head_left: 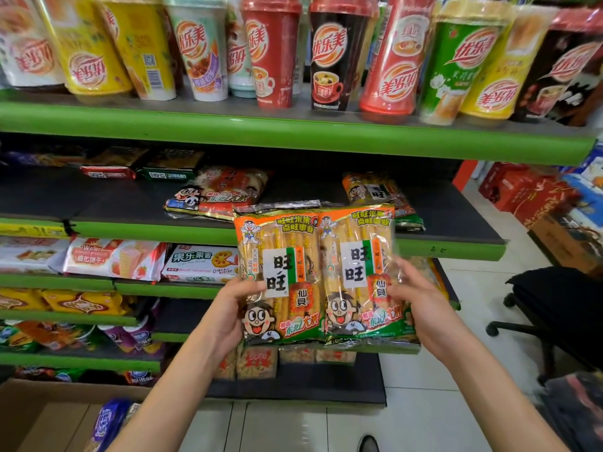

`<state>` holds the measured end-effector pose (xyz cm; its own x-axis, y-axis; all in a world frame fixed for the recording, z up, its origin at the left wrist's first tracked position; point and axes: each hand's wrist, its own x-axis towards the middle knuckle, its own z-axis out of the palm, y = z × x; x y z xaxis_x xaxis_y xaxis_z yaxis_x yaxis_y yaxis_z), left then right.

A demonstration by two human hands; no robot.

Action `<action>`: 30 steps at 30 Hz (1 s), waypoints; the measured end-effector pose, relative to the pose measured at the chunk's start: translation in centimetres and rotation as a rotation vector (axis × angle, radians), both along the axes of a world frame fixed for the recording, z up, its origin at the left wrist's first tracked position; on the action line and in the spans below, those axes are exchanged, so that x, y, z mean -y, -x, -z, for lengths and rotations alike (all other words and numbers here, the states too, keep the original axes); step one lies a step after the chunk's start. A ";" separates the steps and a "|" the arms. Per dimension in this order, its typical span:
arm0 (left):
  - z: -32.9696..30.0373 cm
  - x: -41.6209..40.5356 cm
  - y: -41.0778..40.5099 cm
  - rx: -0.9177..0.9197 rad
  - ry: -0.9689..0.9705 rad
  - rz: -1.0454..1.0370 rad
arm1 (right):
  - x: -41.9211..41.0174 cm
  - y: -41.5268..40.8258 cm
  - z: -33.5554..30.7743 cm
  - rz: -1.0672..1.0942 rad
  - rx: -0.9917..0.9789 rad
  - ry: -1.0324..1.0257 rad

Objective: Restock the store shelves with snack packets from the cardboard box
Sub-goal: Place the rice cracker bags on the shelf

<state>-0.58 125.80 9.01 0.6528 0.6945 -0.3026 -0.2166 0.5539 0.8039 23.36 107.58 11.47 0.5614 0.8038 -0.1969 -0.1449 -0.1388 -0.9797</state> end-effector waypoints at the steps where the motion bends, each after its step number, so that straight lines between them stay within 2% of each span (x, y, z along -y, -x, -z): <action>1: 0.0 0.1 -0.1 -0.006 -0.004 -0.003 | -0.1 -0.1 0.0 -0.007 0.005 0.018; 13: -0.2 0.9 -0.9 0.026 0.038 -0.029 | -1.8 1.1 1.5 0.210 0.127 0.069; 30: -0.4 1.8 -1.2 0.022 0.035 -0.081 | -0.2 0.6 1.4 0.207 0.099 0.011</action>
